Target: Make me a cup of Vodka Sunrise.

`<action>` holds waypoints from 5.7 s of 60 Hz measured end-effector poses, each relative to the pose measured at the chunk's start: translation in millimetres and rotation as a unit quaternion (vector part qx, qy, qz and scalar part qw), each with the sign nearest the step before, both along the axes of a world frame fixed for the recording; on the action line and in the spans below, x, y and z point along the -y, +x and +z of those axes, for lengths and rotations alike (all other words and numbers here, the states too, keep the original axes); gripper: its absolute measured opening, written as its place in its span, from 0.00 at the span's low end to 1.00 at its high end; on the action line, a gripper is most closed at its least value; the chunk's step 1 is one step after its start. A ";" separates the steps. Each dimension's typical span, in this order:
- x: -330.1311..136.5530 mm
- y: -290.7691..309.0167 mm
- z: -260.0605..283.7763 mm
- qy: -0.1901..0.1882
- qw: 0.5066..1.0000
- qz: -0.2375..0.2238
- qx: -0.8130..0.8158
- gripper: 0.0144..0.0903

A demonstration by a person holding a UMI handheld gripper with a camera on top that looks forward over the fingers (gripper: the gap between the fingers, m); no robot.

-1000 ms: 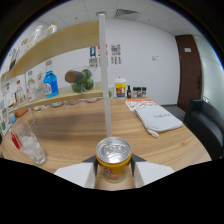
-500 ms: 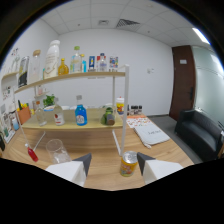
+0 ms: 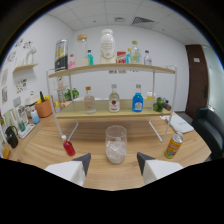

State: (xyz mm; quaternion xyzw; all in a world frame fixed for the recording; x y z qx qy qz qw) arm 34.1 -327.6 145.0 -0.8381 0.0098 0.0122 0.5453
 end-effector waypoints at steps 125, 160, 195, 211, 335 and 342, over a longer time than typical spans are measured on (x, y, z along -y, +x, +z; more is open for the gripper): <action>-142.0 -95.7 -80.4 -0.016 1.000 0.021 0.000 0.27; -139.0 -98.8 -125.4 -0.076 0.996 0.034 0.029 0.30; -47.4 -74.2 32.3 0.003 0.999 0.048 0.007 0.94; -3.1 7.6 39.8 -0.022 1.000 -0.004 0.014 0.95; -103.3 86.2 19.7 -0.022 0.988 0.030 0.149 0.28; -111.8 95.2 18.6 -0.026 0.960 0.049 0.274 0.28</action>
